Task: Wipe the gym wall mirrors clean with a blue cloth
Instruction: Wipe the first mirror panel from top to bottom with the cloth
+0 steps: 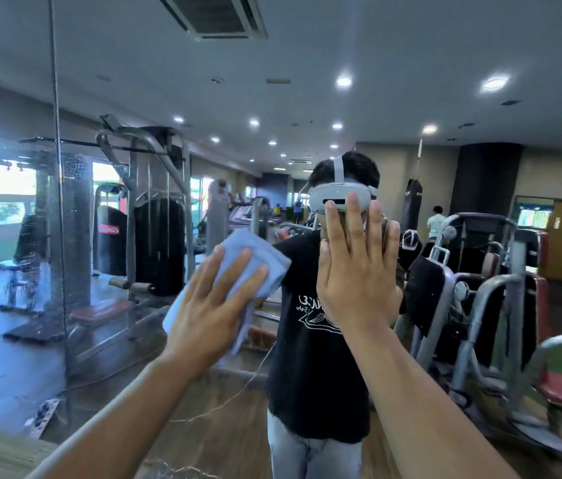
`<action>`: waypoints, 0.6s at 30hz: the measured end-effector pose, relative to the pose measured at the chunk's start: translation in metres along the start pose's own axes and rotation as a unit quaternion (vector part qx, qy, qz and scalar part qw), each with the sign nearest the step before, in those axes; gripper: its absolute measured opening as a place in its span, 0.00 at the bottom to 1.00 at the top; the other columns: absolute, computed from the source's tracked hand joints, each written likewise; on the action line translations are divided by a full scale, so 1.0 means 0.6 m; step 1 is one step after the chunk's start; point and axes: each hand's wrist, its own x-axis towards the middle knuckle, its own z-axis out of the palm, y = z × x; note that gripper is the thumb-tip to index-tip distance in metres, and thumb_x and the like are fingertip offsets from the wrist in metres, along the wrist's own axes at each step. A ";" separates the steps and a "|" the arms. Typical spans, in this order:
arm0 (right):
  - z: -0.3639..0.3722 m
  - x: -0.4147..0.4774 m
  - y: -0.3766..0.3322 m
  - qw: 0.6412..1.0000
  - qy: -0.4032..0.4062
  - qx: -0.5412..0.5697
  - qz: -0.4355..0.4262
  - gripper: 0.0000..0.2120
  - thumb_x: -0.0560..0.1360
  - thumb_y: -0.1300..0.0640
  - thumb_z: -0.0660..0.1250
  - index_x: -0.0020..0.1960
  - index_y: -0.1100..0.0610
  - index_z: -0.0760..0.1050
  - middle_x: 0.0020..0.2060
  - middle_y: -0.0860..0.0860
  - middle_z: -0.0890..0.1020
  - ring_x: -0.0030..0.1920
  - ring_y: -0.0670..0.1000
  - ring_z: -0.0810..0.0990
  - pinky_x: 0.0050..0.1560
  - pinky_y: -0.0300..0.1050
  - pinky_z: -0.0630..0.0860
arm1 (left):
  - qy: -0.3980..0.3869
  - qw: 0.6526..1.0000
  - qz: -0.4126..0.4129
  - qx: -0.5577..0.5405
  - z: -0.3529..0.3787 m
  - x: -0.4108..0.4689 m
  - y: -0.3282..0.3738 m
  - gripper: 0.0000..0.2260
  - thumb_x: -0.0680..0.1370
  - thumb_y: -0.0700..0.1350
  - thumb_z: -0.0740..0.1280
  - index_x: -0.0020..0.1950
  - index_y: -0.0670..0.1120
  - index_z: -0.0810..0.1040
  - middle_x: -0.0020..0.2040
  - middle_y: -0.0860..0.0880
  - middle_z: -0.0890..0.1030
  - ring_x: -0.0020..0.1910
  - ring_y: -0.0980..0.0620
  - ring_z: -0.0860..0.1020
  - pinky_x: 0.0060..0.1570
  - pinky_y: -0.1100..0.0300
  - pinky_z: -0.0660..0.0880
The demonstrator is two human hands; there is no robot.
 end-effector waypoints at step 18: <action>-0.005 -0.002 -0.001 1.000 -0.009 -0.006 -0.005 0.28 0.85 0.52 0.54 0.84 0.54 0.55 0.83 0.56 0.54 0.82 0.62 0.52 0.80 0.66 0.50 | -0.029 0.999 -0.040 0.007 0.002 -0.028 0.015 0.24 0.79 0.46 0.61 0.76 0.49 0.64 0.81 0.48 0.57 0.81 0.39 0.50 0.76 0.41 0.57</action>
